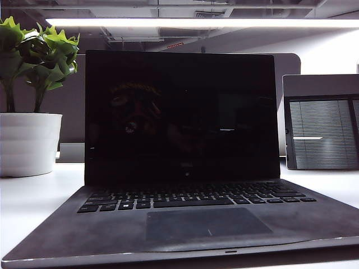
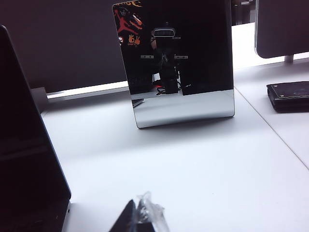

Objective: Close the laptop lid.

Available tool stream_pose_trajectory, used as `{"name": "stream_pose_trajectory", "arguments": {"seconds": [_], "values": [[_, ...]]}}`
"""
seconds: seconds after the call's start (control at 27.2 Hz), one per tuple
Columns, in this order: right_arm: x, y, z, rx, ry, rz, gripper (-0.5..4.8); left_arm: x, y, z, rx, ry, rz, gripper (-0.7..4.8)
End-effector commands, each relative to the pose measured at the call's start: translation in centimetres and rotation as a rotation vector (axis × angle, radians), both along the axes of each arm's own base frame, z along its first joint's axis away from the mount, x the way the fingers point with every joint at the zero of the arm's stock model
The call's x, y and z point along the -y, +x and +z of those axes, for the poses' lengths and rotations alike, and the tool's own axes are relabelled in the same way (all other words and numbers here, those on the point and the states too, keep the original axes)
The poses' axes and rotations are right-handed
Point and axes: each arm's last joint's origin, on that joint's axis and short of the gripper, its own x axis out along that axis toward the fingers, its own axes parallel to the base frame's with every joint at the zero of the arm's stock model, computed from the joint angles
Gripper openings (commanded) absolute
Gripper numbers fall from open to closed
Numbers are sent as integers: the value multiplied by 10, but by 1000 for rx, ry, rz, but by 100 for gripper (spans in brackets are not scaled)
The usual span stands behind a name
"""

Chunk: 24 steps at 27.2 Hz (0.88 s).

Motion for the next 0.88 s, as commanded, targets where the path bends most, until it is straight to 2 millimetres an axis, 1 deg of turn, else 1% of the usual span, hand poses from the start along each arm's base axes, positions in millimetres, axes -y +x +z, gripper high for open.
{"name": "stream_pose_trajectory", "arguments": {"seconds": [0.04, 0.18, 0.26, 0.33, 0.4, 0.44, 0.48, 0.52, 0.59, 0.66, 0.77, 0.81, 0.88], "values": [[0, 0, 1, 13, 1, 1, -1, 0, 0, 2, 16, -10, -1, -5], [0, 0, 1, 18, 2, 2, -1, 0, 0, 4, 37, -11, -1, -5], [0, 0, 5, 55, 4, 10, -1, 0, 0, 5, 48, -16, -1, -5], [0, -1, 12, 125, 9, 10, -1, 0, -1, 9, 89, -92, -4, -5], [0, -2, 19, 158, 72, 9, -1, 0, -2, 16, 165, -181, -1, -5], [0, -3, 23, 169, 93, 8, -2, -1, -3, 22, 231, -270, -8, -5], [0, -4, 25, 176, 93, 8, -1, -1, -4, 25, 268, -299, -18, -5], [0, -5, 30, 188, 93, 9, -1, 0, -5, 30, 302, -312, -38, -5], [0, -7, 41, 211, 86, 8, -1, 1, -7, 38, 297, -305, -79, -5], [0, -6, 53, 213, 83, 8, -1, 1, -11, 50, 308, -299, -93, -5], [0, 3, 78, 181, 16, 3, -1, 1, -14, 77, 325, -214, -82, -5], [-1, 10, 88, 163, 4, 1, -1, 1, -12, 85, 301, -179, -72, -5], [-2, 31, 102, 143, 0, 0, -1, 1, 1, 91, 232, -185, -61, -5]]}}
